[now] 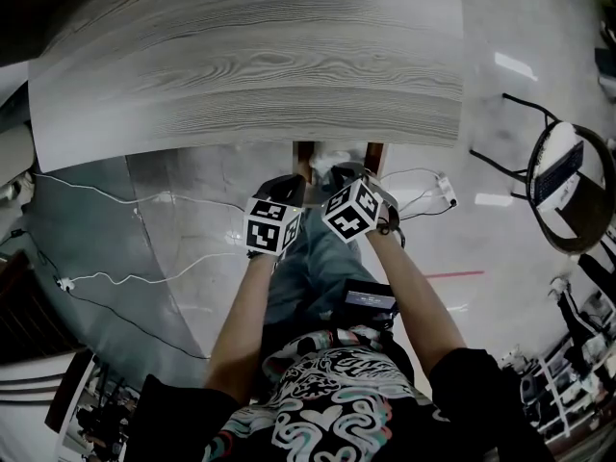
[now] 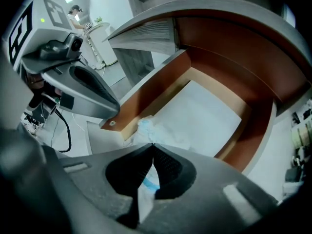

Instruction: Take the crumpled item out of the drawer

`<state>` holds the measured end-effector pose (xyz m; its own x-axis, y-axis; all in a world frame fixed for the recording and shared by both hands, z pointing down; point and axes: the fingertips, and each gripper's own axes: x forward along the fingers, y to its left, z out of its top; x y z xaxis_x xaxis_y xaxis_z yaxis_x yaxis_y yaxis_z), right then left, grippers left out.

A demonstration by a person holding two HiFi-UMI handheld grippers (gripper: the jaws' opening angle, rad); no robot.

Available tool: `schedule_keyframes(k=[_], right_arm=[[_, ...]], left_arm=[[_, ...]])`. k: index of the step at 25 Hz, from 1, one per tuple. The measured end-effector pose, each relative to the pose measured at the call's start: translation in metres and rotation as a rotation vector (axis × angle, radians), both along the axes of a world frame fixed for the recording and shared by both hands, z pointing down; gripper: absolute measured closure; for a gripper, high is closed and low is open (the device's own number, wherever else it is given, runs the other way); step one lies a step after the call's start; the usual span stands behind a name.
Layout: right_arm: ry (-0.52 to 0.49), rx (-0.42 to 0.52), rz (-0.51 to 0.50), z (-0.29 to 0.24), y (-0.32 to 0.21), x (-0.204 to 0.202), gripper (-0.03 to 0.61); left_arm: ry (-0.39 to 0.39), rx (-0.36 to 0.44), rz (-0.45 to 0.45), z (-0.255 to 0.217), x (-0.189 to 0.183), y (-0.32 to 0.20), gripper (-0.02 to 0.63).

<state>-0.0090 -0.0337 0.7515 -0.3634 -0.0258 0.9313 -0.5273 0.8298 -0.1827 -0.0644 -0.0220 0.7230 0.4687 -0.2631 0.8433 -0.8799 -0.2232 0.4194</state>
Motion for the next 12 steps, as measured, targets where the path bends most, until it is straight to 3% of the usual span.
schedule_keyframes(k=[12], right_arm=[[-0.024,0.039,-0.011,-0.014,-0.007,-0.003,0.569]], left_arm=[[-0.006,0.013,-0.007,-0.006,-0.008,-0.001,0.611]])
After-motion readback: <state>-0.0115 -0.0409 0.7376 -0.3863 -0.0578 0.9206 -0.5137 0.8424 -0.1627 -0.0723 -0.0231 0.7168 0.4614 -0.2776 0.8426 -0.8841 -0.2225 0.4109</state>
